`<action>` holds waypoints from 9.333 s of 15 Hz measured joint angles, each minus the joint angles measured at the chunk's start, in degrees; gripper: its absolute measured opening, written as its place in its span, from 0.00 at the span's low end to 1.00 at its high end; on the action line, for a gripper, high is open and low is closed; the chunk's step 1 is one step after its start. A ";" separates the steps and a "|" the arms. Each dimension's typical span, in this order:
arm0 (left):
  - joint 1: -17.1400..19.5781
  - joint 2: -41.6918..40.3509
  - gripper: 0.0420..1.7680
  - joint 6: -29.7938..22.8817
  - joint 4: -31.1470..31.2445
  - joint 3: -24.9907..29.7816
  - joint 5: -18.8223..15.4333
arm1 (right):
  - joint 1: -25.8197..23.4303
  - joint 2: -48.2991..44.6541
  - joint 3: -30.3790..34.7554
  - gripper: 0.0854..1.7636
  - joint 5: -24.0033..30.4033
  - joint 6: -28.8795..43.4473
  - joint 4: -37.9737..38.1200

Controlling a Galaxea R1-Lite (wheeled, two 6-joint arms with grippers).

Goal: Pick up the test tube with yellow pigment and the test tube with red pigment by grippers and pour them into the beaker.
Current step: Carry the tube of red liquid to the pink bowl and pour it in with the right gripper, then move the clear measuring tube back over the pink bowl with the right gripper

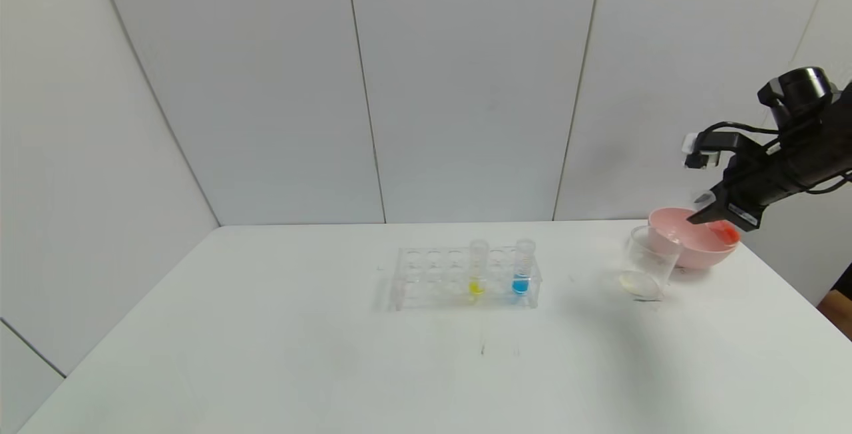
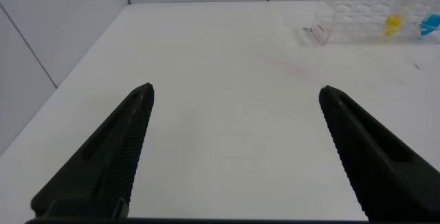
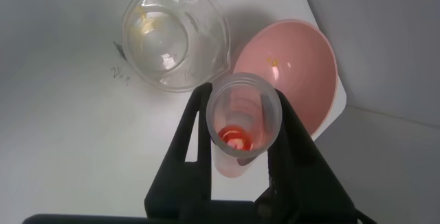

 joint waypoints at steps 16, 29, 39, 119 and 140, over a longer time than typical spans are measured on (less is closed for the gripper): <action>0.00 0.00 0.97 0.00 0.00 0.00 0.00 | 4.61 0.33 -0.22 0.26 -13.68 0.22 2.99; 0.00 0.00 0.97 0.00 0.00 0.00 -0.02 | 7.49 0.85 -0.35 0.26 -22.63 -0.27 2.93; 0.00 0.00 0.97 0.00 0.00 0.00 0.00 | 10.24 2.36 -0.38 0.26 -31.93 -1.61 2.27; 0.00 0.00 0.97 -0.06 0.00 0.00 0.00 | -7.88 -14.47 27.40 0.26 13.89 47.96 -44.98; 0.00 0.00 0.97 -0.09 0.00 0.00 0.00 | -10.00 6.91 34.73 0.26 5.32 53.46 -75.62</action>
